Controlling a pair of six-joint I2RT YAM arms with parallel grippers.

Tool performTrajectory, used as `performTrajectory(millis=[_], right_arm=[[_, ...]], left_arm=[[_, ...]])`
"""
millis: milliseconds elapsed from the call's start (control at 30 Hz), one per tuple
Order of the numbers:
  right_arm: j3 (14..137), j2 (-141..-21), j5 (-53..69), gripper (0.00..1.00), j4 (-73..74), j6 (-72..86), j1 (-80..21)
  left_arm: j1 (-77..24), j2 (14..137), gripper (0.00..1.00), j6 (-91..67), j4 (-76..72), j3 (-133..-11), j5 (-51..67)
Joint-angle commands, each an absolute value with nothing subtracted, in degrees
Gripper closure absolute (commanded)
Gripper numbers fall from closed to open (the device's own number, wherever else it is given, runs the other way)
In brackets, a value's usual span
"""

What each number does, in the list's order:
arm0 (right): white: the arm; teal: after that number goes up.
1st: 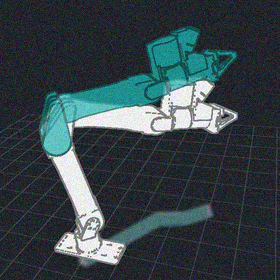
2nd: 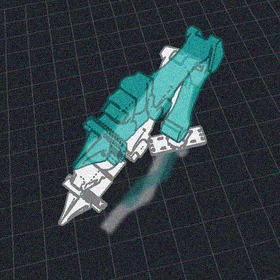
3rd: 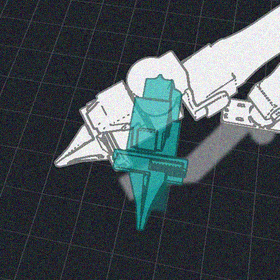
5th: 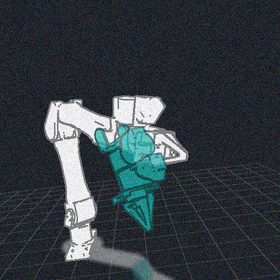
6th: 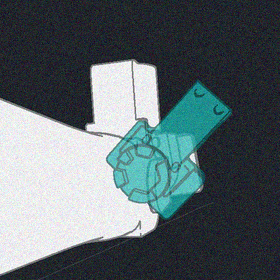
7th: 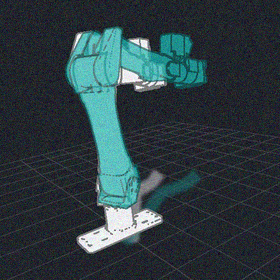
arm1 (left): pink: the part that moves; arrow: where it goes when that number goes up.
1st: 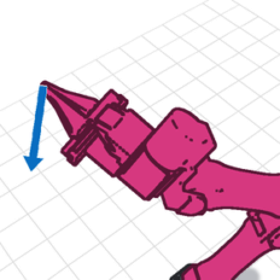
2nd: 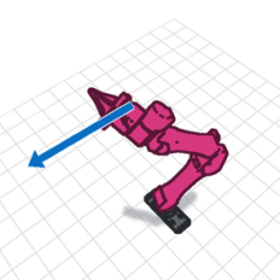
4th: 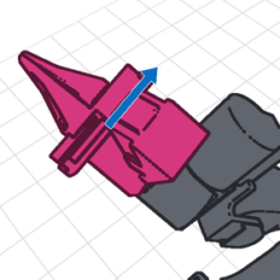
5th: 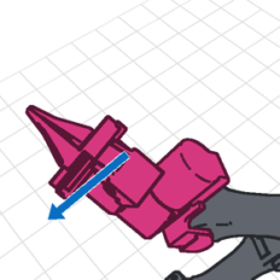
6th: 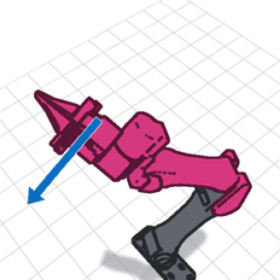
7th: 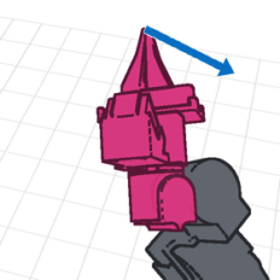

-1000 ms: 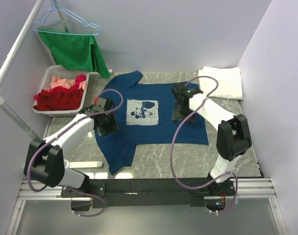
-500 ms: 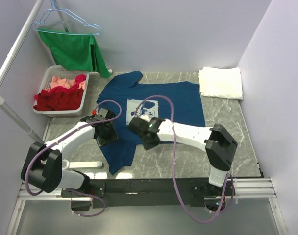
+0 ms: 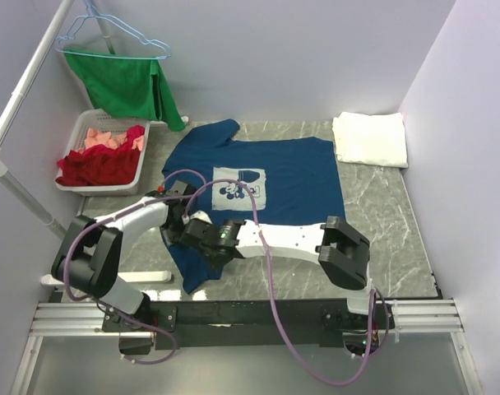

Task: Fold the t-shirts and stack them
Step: Fold the tshirt

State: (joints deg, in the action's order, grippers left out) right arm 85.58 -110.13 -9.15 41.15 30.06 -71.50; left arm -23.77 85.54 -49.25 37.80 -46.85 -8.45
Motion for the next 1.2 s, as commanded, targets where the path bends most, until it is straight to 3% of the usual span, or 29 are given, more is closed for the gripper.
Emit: performTrajectory(millis=[0,467,900,1167], right_arm=[[88.24,-112.14,-6.25,0.71,36.65,27.6,-72.42],[83.5,-116.89,-2.73,0.73,34.98,29.26,-72.51],[73.4,-110.57,-5.0,0.76,37.35,31.47,-73.56],[72.86,-102.67,-10.27,0.67,36.47,31.2,-73.74]], left_arm=[[-20.84,88.76,0.43,-49.14,34.46,-50.97,-8.79],[-16.44,88.77,0.43,-44.12,34.19,-52.83,-6.95],[-16.44,79.02,0.43,-45.79,37.09,-49.22,-8.0],[-19.77,72.34,0.43,-50.96,39.8,-48.25,-9.39]])
